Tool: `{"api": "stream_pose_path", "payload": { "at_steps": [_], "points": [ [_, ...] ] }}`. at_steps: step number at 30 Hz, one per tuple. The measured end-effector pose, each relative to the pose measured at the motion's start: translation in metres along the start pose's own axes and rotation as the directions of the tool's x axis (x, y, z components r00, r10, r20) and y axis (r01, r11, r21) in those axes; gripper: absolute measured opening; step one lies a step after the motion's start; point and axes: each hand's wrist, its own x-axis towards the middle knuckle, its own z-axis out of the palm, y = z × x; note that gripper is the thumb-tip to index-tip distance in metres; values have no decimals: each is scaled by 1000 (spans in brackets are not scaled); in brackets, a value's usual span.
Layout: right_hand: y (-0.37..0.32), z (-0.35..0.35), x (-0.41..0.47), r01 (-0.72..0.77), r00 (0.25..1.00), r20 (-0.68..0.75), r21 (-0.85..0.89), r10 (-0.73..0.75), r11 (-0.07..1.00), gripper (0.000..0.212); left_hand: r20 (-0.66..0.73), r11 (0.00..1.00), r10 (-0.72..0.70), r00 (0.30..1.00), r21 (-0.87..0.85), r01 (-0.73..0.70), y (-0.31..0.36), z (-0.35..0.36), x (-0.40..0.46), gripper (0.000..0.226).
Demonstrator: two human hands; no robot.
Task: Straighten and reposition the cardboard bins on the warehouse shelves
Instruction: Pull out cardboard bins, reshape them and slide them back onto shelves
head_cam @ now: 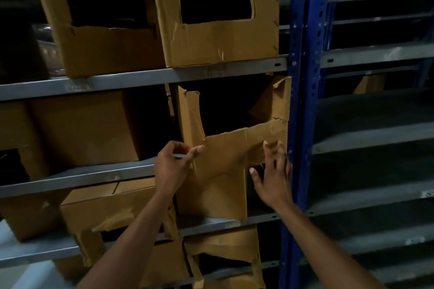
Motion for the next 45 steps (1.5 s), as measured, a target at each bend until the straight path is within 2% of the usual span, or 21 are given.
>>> {"api": "stream_pose_path", "payload": {
  "at_steps": [2, 3, 6, 8, 11, 14, 17, 21, 24, 26, 29, 32, 35, 37, 40, 45],
  "points": [
    [10, 19, 14, -16, 1000, 4, -64, 17, 998, 88, 49, 998, 26, 998, 60, -29, -15, 17, 12, 50],
    [13, 27, 20, -27, 999, 21, -78, 29, 997, 89, 75, 997, 21, 997, 74, -27, -25, 24, 16, 55],
    [24, 48, 32, -55, 996, 69, -110, 63, 992, 94, 164, 983, -49, 985, 183, 19, -57, 36, 23, 88],
    [30, 59, 36, -62, 994, 75, -159, 74, 985, 95, 192, 949, -89, 977, 313, 25, -72, 41, 27, 99],
    [36, 72, 38, -61, 996, 53, -231, 76, 971, 100, 157, 920, -75, 985, 392, 8, -78, 46, 28, 96],
    [34, 76, 36, -59, 995, 63, -239, 76, 969, 105, 145, 905, -46, 988, 425, -20, -77, 46, 26, 104],
    [31, 77, 32, -79, 992, 75, -237, 100, 968, 103, 164, 903, -12, 986, 424, -60, -80, 46, 25, 99],
    [10, 79, 10, -168, 985, 33, -74, 171, 983, 93, 278, 869, 54, 959, 460, -182, -88, 42, 22, 90],
    [-25, 76, -14, -117, 984, -121, 97, 128, 988, 71, 333, 937, -35, 942, 338, -85, -89, 16, 15, 83],
    [-54, 77, -28, -46, 983, -170, 162, 74, 986, 59, 326, 980, -22, 945, 192, -43, -87, -14, 3, 70],
    [-102, 83, -46, 26, 992, -127, 206, 1, 978, 44, 210, 996, 12, 978, 80, -29, -93, -73, -19, 50],
    [-162, 92, -58, 105, 992, -94, 234, -85, 967, 34, 72, 999, -23, 997, 32, 21, -107, -144, -30, 39],
    [-226, 105, -65, 117, 992, -69, 270, -102, 956, 27, -20, 998, -58, 998, -10, 57, -121, -221, -23, 32],
    [-265, 113, -67, 104, 994, -46, 313, -95, 944, 24, -70, 995, -72, 995, -70, 67, -135, -267, -10, 33],
    [-314, 123, -67, 63, 997, 12, 357, -72, 932, 32, -92, 986, -113, 989, -133, 100, -157, -314, 16, 44],
    [-356, 150, -47, 17, 992, 108, 357, -59, 934, 35, 2, 930, -147, 989, -341, 139, -165, -332, 75, 72]
  ]
}}
